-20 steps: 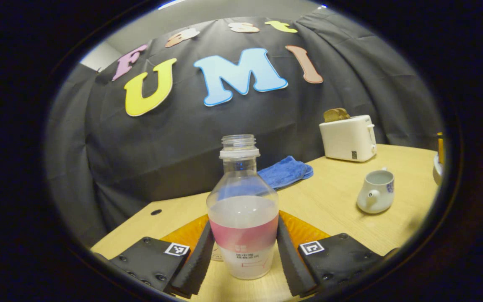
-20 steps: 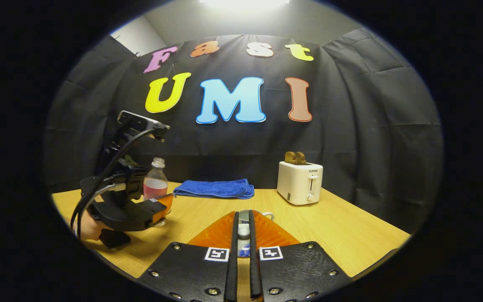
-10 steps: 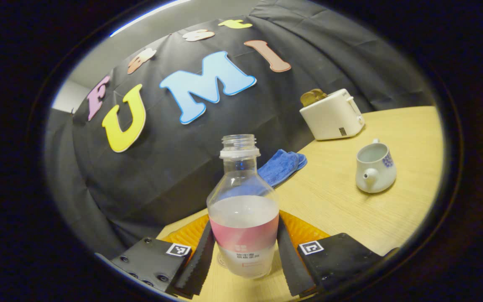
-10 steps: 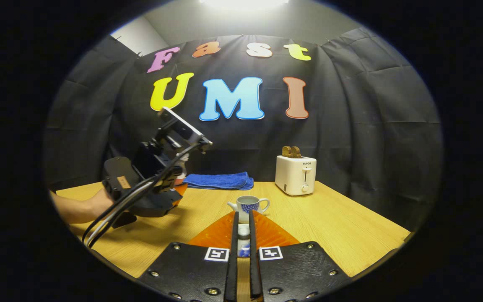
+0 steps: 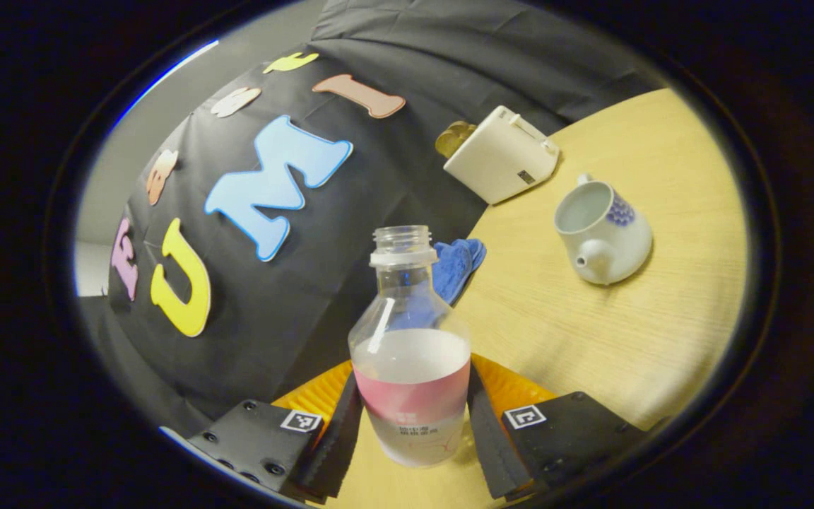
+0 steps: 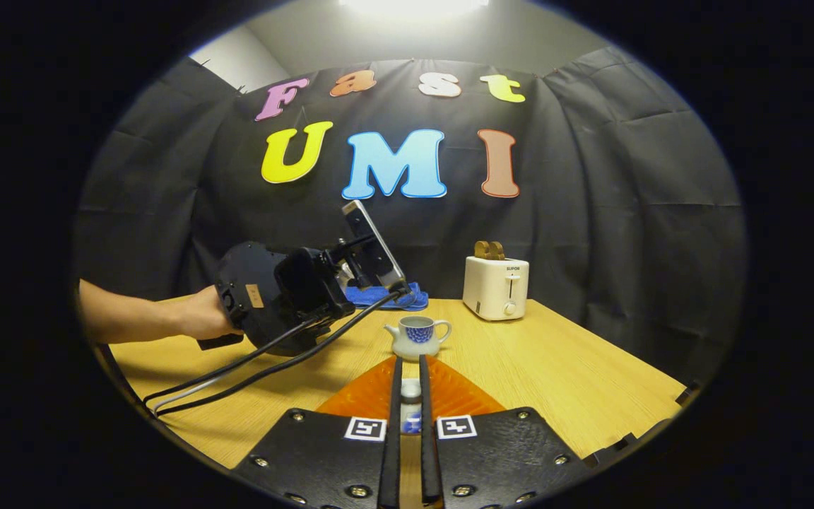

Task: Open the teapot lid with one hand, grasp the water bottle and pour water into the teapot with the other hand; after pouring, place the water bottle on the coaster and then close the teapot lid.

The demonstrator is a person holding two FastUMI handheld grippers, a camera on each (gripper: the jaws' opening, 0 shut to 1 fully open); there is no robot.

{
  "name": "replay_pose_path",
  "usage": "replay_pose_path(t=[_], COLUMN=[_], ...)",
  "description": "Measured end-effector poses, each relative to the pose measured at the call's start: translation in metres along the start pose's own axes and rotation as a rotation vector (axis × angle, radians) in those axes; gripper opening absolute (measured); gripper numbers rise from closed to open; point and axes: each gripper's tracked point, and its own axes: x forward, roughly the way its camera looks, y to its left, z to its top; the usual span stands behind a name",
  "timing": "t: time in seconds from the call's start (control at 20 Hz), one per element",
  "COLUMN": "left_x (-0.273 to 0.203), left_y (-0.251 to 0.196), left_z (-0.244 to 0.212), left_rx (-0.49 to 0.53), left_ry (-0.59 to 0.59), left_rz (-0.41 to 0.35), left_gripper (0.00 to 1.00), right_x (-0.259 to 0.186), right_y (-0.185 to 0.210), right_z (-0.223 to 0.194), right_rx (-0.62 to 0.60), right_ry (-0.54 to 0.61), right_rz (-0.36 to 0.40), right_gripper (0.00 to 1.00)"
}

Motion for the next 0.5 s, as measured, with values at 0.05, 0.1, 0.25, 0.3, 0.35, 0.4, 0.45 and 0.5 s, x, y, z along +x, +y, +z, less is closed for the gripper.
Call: replay_pose_path(t=[0.05,0.1,0.25,0.3,0.35,0.4,0.45,0.5], left_x=[0.002,0.004,0.013,0.012,0.013,0.015,0.018,0.020], left_y=[-0.004,-0.007,-0.011,-0.013,-0.017,-0.020,-0.022,-0.022], left_z=[0.001,0.002,0.012,0.013,0.016,0.017,0.019,0.022], left_rx=[0.025,0.063,0.189,0.218,0.244,0.270,0.302,0.335], left_ry=[0.004,0.005,-0.004,-0.006,-0.008,-0.008,-0.008,-0.010], left_rz=[-0.010,-0.013,-0.015,-0.022,-0.032,-0.041,-0.046,-0.043], left_gripper=[0.85,0.85,0.84,0.84,0.85,0.84,0.85,0.84], right_x=[0.000,-0.001,0.000,-0.001,-0.001,-0.002,-0.002,-0.001], right_y=[-0.001,0.000,0.002,0.001,0.001,0.000,0.000,-0.001], right_z=[-0.003,-0.006,-0.005,-0.005,-0.006,-0.008,-0.009,-0.011], right_rx=[-0.011,-0.010,-0.006,-0.009,-0.009,-0.007,-0.005,-0.005], right_ry=[0.008,0.014,0.015,0.012,0.012,0.016,0.019,0.023], right_rz=[-0.002,0.002,0.009,0.007,0.007,0.006,0.007,0.006], right_gripper=[0.12,0.12,0.12,0.12,0.12,0.12,0.12,0.12])
